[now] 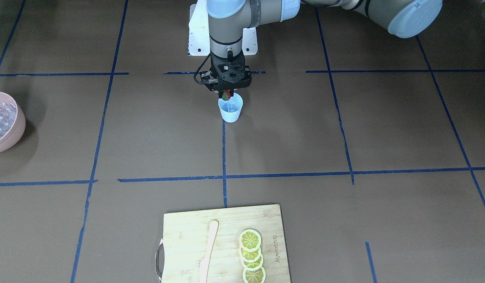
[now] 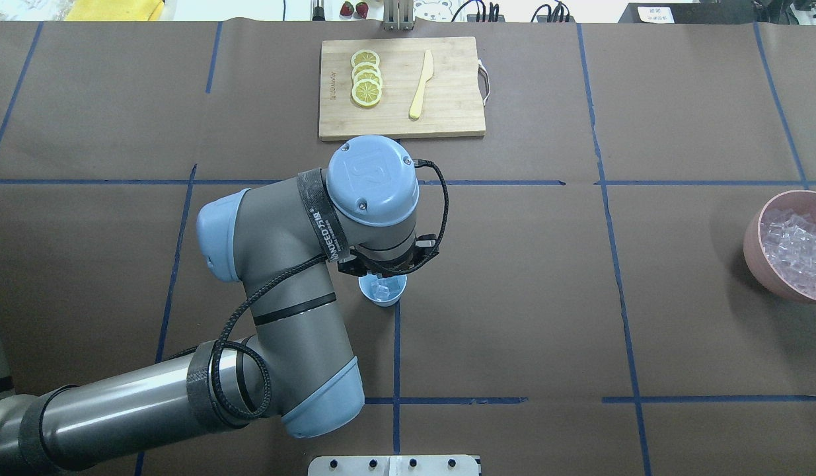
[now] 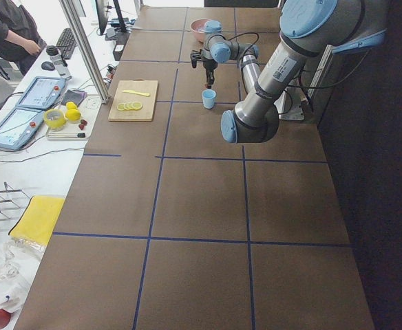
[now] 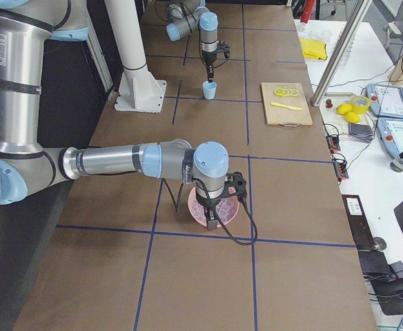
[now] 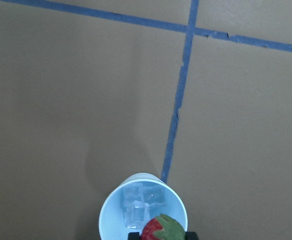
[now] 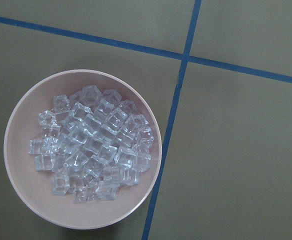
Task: Put ice and strawberries in cup
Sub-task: 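Open the left gripper to drop the strawberry into the cup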
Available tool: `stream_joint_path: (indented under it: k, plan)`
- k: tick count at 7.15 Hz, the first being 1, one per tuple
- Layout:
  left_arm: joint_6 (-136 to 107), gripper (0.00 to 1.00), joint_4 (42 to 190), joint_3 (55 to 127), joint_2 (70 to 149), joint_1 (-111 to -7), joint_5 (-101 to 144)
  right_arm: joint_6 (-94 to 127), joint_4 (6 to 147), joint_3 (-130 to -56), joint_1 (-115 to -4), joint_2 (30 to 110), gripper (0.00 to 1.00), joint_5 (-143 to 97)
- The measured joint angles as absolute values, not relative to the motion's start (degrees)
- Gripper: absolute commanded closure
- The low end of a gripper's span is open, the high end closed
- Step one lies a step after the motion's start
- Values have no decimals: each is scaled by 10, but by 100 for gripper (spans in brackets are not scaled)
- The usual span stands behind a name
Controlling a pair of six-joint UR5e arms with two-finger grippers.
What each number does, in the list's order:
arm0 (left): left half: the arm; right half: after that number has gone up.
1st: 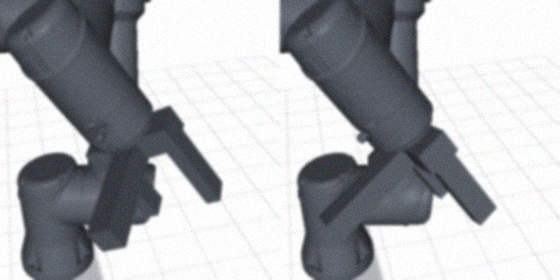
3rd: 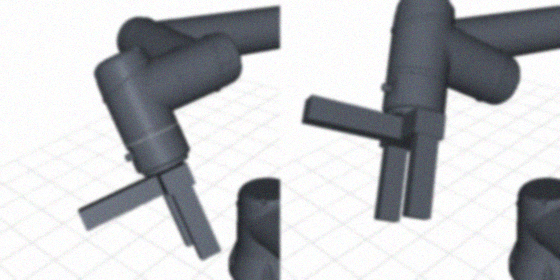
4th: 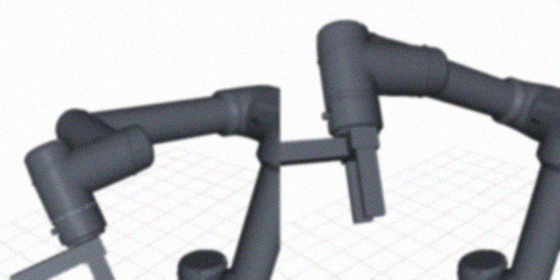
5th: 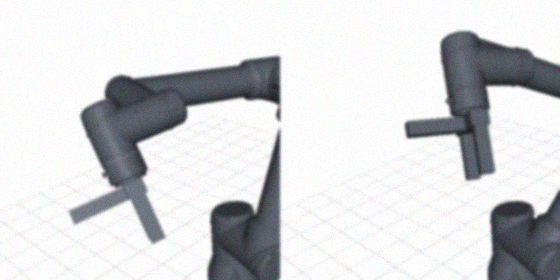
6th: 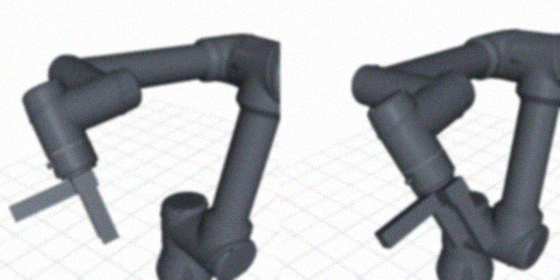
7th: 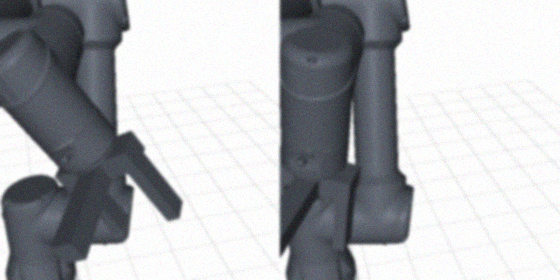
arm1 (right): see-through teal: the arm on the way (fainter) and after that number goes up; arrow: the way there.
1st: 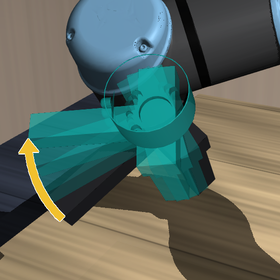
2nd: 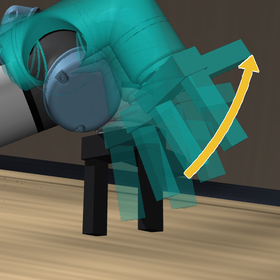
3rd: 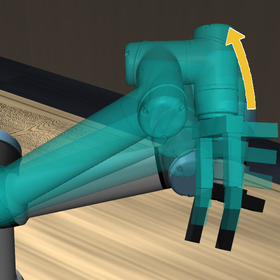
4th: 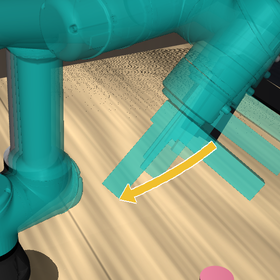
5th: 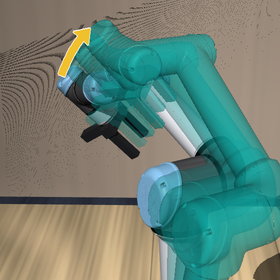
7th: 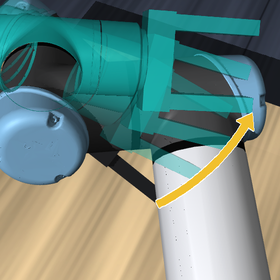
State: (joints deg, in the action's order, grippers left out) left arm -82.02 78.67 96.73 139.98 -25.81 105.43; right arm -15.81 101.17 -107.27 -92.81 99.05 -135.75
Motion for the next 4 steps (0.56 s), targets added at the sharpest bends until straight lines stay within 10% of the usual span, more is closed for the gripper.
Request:
stream_joint_path:
  k: [1,4]
  plan:
    - [-821,1,786,970,1396,-258,1055,-158,1012,-1073,-928,991,1,-1357]
    - [-818,0,781,983,1389,-258,1054,-158,1012,-1073,-928,989,1,-1358]
